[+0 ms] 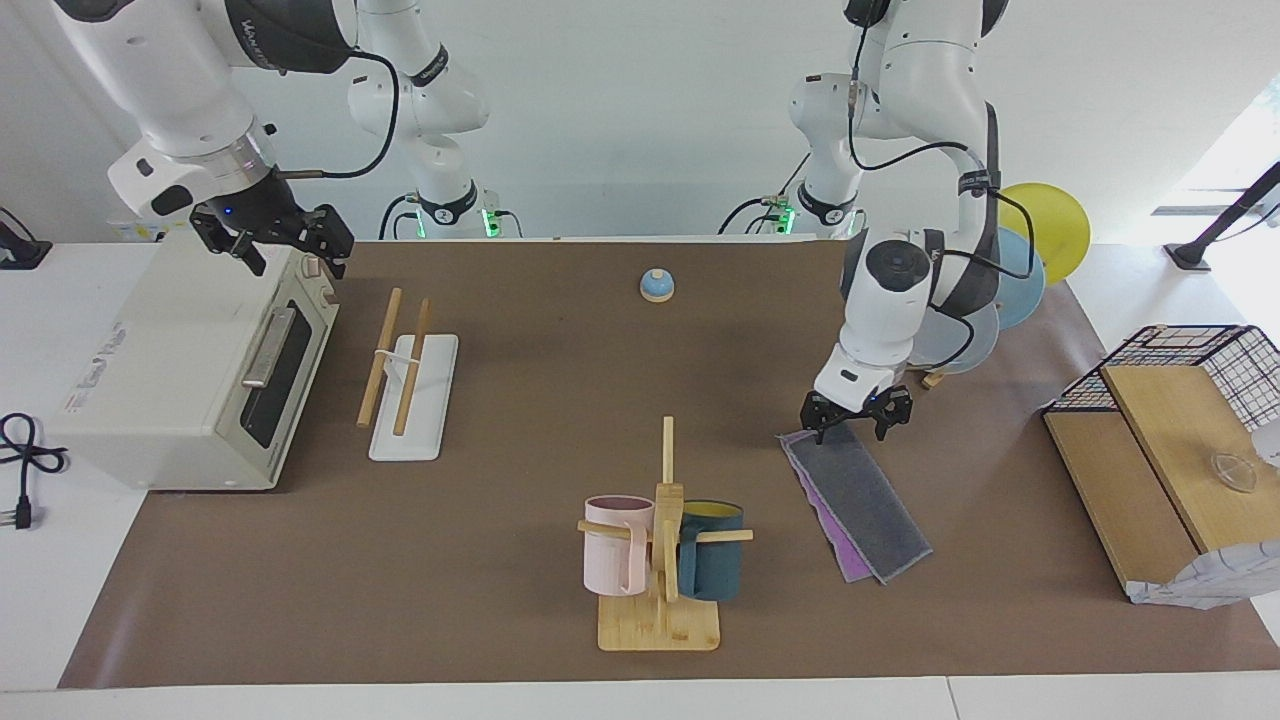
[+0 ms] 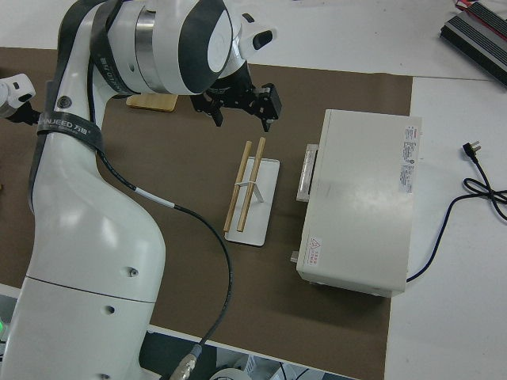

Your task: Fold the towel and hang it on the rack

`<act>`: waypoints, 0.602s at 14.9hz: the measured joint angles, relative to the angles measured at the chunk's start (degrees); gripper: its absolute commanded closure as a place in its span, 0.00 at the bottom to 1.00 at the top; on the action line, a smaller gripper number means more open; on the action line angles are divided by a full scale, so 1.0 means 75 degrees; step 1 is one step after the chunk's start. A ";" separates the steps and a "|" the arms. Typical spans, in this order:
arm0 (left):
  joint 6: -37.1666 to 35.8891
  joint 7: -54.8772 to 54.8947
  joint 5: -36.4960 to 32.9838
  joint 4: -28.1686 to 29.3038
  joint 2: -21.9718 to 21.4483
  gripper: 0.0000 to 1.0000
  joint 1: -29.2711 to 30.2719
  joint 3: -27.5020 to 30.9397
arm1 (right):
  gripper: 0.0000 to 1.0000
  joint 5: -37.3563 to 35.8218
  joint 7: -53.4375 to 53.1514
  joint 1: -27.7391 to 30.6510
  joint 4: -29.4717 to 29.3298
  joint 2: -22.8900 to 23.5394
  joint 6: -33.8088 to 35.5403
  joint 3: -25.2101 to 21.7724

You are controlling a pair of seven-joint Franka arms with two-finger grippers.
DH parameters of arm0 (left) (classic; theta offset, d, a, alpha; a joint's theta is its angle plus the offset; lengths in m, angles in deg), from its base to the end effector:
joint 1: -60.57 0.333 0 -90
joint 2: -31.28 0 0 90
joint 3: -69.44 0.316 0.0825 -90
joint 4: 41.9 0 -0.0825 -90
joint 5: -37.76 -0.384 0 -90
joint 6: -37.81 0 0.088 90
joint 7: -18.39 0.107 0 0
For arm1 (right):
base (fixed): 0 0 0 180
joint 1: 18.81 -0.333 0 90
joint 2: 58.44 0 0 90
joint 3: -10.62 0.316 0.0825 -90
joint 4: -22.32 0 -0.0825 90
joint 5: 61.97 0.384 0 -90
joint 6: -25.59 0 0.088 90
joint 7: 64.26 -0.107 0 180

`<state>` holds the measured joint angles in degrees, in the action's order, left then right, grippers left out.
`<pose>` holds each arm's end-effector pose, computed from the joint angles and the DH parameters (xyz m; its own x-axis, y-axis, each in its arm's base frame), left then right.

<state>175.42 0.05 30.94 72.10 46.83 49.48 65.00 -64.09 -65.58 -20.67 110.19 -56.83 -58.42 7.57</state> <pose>0.5933 -0.1620 0.3413 0.9876 -0.0304 0.1540 -0.0271 -0.9994 -0.0237 0.5518 -0.0153 0.6177 0.9944 -0.0477 -0.0943 -0.0440 -0.9982 0.0407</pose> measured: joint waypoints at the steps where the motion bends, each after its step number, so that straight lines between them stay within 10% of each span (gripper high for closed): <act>1: 0.0170 0.0185 0.0421 0.0005 0.0008 0.00 0.0180 0.0000 | 0.00 0.0000 0.0000 0.0000 0.0000 0.0000 0.0000 0.0000; 9: 0.0419 0.2726 0.4316 0.0076 0.0344 0.08 0.1117 -0.0003 | 0.00 0.0000 0.0000 0.0000 0.0000 0.0000 0.0000 0.0000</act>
<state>178.56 20.50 63.31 72.66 49.41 57.86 64.98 -64.09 -65.58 -20.67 110.19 -56.83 -58.42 7.57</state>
